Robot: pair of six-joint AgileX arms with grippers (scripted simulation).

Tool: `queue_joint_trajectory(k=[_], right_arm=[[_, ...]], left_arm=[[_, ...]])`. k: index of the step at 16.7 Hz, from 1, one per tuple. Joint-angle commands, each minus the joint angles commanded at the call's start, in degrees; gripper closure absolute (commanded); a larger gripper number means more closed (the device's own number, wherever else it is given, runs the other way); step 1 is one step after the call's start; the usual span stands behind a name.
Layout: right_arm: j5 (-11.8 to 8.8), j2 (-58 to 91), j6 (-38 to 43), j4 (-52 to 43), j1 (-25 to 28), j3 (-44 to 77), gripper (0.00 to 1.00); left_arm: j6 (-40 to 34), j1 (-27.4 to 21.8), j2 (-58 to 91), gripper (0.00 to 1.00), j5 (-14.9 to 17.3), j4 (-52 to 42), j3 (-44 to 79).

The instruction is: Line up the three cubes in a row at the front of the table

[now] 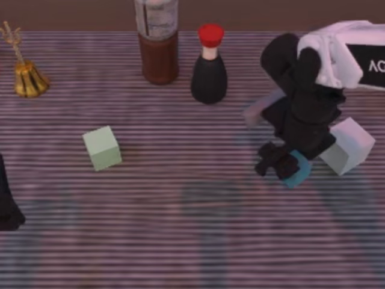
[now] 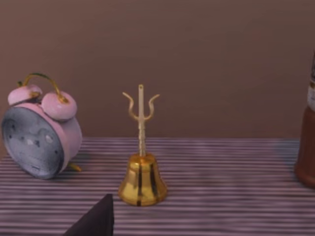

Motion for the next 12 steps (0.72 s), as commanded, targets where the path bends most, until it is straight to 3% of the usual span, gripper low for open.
queue_joint_trajectory(k=[8,12], right_arm=[[-0.01,-1.68,0.74,-2.74,0.19,1.44,1.0],[0.3,-3.95,9.26,-2.81,3.02,-0.86,1.0]], left_arm=[[0.0,0.0,0.0,0.0,0.0,0.0,0.0],[0.0,0.0,0.0,0.0,0.0,0.0,0.0]])
